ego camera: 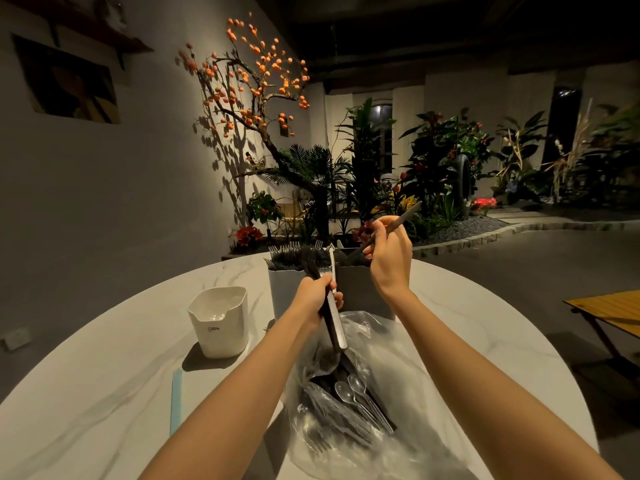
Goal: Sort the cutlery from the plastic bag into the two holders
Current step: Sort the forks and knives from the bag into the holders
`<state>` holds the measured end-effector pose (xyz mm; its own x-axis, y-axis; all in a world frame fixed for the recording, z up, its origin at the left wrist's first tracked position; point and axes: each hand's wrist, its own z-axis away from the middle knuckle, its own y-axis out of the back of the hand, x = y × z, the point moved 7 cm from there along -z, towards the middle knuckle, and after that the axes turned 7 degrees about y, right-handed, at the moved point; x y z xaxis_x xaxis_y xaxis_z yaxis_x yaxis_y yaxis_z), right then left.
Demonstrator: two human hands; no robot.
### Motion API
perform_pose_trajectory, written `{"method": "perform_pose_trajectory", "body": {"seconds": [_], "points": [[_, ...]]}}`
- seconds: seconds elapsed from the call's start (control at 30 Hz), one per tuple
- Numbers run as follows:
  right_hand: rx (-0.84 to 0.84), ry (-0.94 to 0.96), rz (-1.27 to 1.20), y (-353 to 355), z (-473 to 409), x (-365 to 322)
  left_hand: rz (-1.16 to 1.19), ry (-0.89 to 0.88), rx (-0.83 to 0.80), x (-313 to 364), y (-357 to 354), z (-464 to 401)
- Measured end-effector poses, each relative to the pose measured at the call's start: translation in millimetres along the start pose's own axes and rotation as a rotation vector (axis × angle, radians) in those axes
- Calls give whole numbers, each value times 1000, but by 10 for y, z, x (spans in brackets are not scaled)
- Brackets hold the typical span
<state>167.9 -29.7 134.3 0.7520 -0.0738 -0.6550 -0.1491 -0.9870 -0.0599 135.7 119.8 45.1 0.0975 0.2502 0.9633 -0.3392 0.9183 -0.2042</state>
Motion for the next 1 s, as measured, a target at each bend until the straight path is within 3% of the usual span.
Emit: {"method": "perform_pose_trajectory", "body": {"seconds": [0.07, 0.2, 0.3, 0.53, 0.7, 0.77, 0.93, 1.0], "points": [[-31, 19, 75, -52, -48, 38, 39, 10, -36, -21, -37, -12], [-412, 23, 628, -326, -75, 240, 87, -5, -116, -47, -106, 17], [-447, -22, 754, -355, -37, 301, 69, -15, -158, -68, -101, 26], [-287, 305, 622, -360, 42, 55, 118, 80, -297, -80, -133, 72], [-548, 247, 788, -453, 94, 265, -8, 57, -319, -83, -165, 107], [-572, 209, 776, -465, 109, 315, -15, 65, -330, -90, -162, 109], [-276, 259, 474, -308, 156, 159, 218, 75, -451, -70, -174, 123], [-252, 206, 364, -287, 207, 153, 244, 48, -428, -45, -135, 96]]}}
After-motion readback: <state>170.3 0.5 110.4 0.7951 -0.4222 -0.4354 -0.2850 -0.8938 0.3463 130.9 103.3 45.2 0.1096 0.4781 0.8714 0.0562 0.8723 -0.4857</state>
